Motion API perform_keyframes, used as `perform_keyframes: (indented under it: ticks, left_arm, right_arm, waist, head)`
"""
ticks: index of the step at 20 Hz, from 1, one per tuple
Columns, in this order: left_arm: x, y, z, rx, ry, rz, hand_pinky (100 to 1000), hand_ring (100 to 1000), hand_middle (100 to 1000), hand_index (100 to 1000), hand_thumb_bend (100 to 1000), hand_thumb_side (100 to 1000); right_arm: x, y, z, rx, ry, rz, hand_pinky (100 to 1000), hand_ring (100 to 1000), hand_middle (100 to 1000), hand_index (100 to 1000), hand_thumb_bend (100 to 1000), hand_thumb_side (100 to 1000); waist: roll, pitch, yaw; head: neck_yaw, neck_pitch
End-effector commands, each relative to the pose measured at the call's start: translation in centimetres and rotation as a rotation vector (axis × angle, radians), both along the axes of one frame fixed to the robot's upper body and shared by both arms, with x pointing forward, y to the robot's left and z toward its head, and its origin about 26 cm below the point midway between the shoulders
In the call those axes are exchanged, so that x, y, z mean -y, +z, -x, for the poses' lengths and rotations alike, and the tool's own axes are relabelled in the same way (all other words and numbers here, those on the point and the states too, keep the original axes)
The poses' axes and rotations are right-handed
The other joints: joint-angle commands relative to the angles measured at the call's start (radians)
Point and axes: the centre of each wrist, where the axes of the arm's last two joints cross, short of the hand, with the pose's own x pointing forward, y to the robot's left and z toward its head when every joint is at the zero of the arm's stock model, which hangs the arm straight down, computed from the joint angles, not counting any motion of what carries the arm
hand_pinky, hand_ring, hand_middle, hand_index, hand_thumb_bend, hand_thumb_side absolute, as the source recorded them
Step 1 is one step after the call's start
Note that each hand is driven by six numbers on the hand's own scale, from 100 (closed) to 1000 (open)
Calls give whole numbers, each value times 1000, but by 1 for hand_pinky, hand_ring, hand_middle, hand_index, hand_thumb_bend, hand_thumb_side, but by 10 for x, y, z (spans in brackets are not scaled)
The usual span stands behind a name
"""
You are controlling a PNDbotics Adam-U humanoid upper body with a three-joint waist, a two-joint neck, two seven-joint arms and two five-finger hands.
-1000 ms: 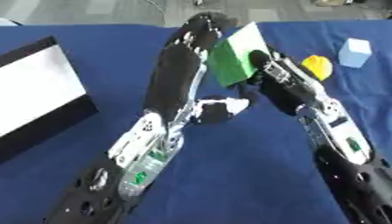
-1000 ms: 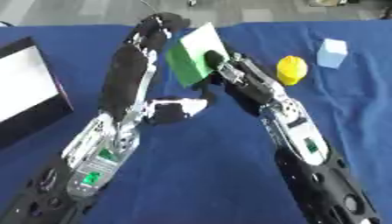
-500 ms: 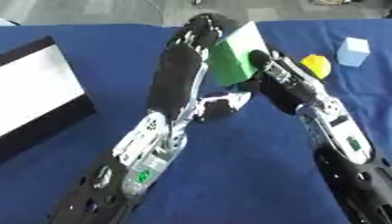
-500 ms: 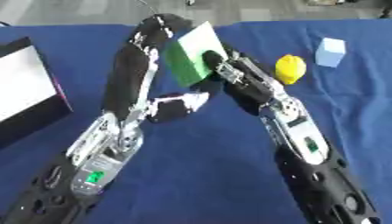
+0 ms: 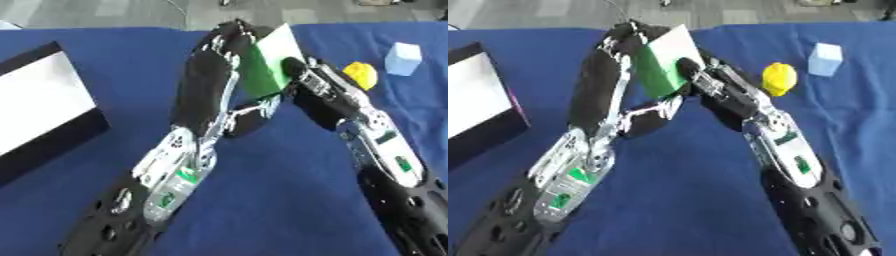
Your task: Pick up the objects with one hand, pass them to the other hand, and then place them into the box on the other side of the table.
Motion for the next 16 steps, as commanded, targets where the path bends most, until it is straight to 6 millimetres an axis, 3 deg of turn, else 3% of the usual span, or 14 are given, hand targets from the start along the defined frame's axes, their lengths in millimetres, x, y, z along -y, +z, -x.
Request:
perform_keyframes:
  ticks: [1,4,10,13,16]
  left_arm:
    - [2,7,0,24,-4,24,684,720,565,676,224,100]
    - [1,8,0,41,-1,51,645,662,508,615,132,100]
    - [-2,11,4,76,-5,97,628,629,478,580,111,100]
    - [-7,15,8,93,-10,110,630,626,477,579,113,100]
    - [-12,17,12,108,-9,109,630,624,476,580,118,100]
  right_arm:
    - [1,13,2,45,8,-2,573,373,247,630,100,530]
    - [2,12,2,45,3,1,579,391,271,634,100,535]
    - [2,14,4,58,7,-1,602,450,369,668,100,554]
    - [2,17,6,74,19,-7,613,479,427,696,100,594]
    - [3,18,7,72,20,-28,639,561,550,796,100,704]
  waist:
    - [-16,1,-1]
    - [-16,1,-2]
    - [-14,0,-3]
    - [-12,-2,-3]
    - [-11,-4,-3]
  head:
    - [1,-3]
    - [2,-3]
    - [-1,-3]
    - [-5,-3]
    - [-8,-3]
